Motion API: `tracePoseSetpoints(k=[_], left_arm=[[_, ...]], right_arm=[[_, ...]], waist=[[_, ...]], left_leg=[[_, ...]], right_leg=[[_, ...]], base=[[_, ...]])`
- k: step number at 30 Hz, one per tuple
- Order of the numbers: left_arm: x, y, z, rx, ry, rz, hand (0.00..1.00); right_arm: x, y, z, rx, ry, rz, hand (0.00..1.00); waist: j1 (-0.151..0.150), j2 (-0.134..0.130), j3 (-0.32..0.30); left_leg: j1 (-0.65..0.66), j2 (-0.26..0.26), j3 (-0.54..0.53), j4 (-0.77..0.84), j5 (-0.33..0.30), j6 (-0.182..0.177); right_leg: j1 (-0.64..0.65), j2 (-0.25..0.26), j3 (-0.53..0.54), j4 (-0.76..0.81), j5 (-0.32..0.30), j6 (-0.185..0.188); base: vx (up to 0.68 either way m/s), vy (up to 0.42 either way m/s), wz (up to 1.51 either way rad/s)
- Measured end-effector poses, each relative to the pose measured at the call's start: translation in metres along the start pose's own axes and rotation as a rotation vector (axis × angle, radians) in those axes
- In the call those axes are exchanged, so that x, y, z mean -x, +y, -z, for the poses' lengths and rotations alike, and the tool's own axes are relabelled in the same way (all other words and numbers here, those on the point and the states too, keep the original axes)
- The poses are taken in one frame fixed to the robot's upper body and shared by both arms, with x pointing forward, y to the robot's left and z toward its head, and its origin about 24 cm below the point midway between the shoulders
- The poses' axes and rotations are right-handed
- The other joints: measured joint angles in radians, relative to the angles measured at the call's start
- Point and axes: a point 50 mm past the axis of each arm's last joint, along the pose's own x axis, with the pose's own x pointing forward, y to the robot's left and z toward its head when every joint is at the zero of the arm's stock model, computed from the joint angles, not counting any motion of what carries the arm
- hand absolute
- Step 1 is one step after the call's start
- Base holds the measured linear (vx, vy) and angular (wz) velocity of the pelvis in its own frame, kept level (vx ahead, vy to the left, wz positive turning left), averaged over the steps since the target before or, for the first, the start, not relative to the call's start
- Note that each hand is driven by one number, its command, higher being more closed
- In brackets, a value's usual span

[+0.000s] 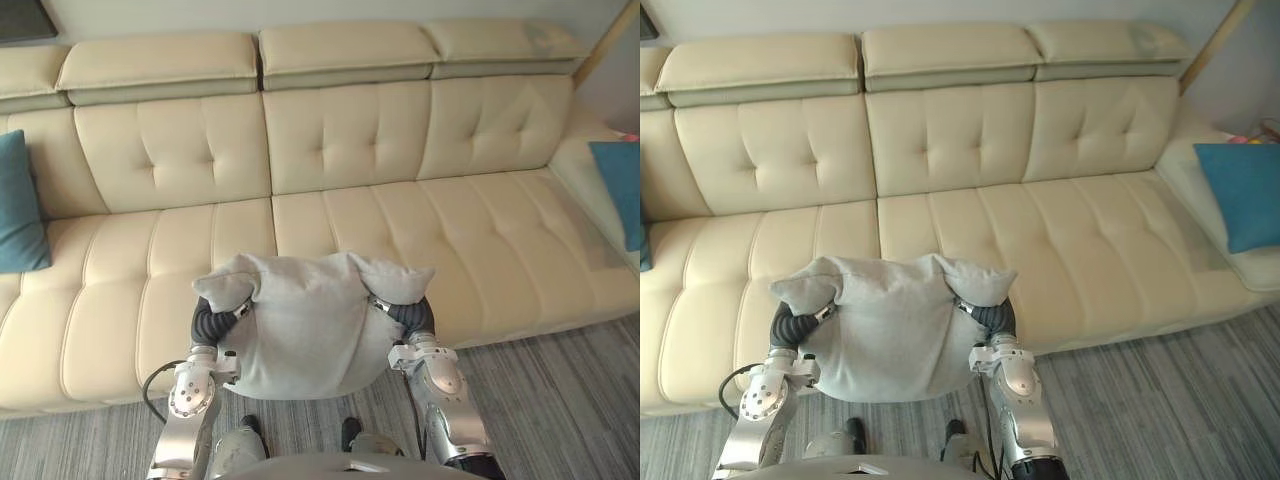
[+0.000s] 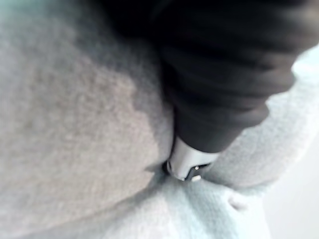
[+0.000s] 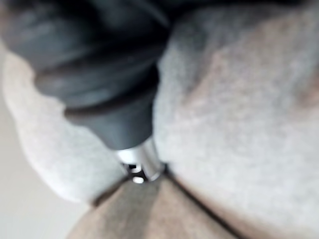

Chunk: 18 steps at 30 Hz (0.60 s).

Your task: Pick up cushions and gather them together orderly.

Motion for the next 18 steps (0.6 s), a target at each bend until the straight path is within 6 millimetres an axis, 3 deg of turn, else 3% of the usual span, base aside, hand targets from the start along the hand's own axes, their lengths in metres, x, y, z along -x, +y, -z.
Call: tracePoseSetpoints(k=[1, 2, 4, 5, 6, 7, 10, 14, 17, 18], left_arm=[[0.0, 0.001, 0.0, -0.006, 0.001, -0.001, 1.0], [0.0, 0.003, 0.002, -0.009, 0.01, -0.005, 1.0], [0.0, 0.004, 0.002, -0.018, 0.011, -0.005, 1.0], [0.0, 0.01, 0.002, -0.046, 0.011, -0.003, 1.0], [-0.005, 0.007, -0.001, -0.044, -0.001, 0.006, 1.0], [-0.004, 0.002, 0.0, -0.027, 0.003, 0.01, 1.0], [-0.003, 0.0, 0.005, -0.016, 0.022, 0.009, 1.0], [-0.003, -0.008, 0.005, -0.009, 0.023, 0.042, 1.0], [-0.006, -0.019, 0.002, 0.029, 0.011, 0.072, 1.0], [-0.006, -0.02, 0.002, 0.031, 0.01, 0.082, 1.0]], right_arm=[[0.0, 0.0, 0.0, 0.009, 0.001, -0.003, 1.0], [0.0, 0.0, 0.004, 0.014, 0.016, -0.003, 1.0], [0.0, 0.001, 0.006, 0.013, 0.027, -0.006, 1.0], [0.001, 0.005, 0.007, 0.017, 0.03, -0.021, 1.0], [-0.002, 0.002, 0.001, 0.028, 0.003, -0.017, 1.0], [-0.003, -0.003, 0.0, 0.048, -0.003, -0.012, 1.0], [0.002, -0.006, 0.009, 0.052, 0.043, 0.0, 1.0], [0.007, -0.011, 0.005, 0.055, 0.032, 0.02, 1.0], [0.009, -0.02, -0.015, 0.076, -0.048, 0.045, 1.0], [0.01, -0.022, -0.017, 0.079, -0.056, 0.053, 1.0]], waist=[[-0.004, -0.012, 0.013], [-0.01, -0.003, 0.023], [-0.015, -0.016, 0.02], [-0.02, -0.061, -0.004], [-0.042, -0.069, -0.003], [-0.034, -0.03, 0.004], [-0.018, -0.004, 0.004], [-0.012, 0.003, 0.004], [-0.011, 0.005, 0.003], [-0.011, 0.003, 0.005]], left_leg=[[0.013, -0.013, -0.001, 0.007, -0.008, 0.012], [0.014, -0.021, -0.016, 0.006, -0.009, 0.022], [-0.007, -0.036, -0.041, -0.014, -0.002, 0.032], [-0.011, -0.095, -0.062, -0.095, 0.008, 0.015], [-0.061, -0.129, -0.136, 0.064, -0.014, 0.018], [-0.048, -0.112, -0.166, 0.057, -0.063, 0.029], [-0.082, -0.073, -0.188, 0.084, -0.079, -0.009], [-0.11, -0.016, -0.187, 0.165, -0.09, -0.027], [-0.139, -0.009, -0.139, 0.248, -0.05, -0.052], [-0.145, -0.01, -0.124, 0.264, -0.058, -0.04]], right_leg=[[-0.036, -0.019, 0.001, 0.097, -0.008, -0.004], [-0.059, -0.018, 0.012, 0.12, -0.051, -0.006], [-0.06, 0.002, 0.019, 0.029, -0.079, 0.009], [-0.065, -0.004, 0.04, -0.07, -0.089, 0.006], [-0.089, -0.01, 0.046, -0.082, -0.074, 0.003], [-0.091, 0.018, 0.036, -0.078, -0.07, 0.004], [-0.076, 0.036, -0.011, -0.121, -0.04, -0.012], [-0.052, 0.07, -0.064, -0.11, -0.045, -0.013], [-0.015, 0.047, -0.073, -0.128, -0.047, -0.014], [0.01, 0.034, -0.079, -0.138, -0.047, -0.014]], base=[[-0.18, 0.091, 0.12], [-0.15, 0.062, 0.24], [-0.13, 0.012, 0.46], [-0.04, -0.024, 1.03], [0.04, -0.027, 0.89], [0.06, 0.023, 0.58], [0.1, -0.013, 0.17], [0.22, -0.104, 0.2], [0.16, -0.021, 0.13], [0.14, 0.057, 0.29]])
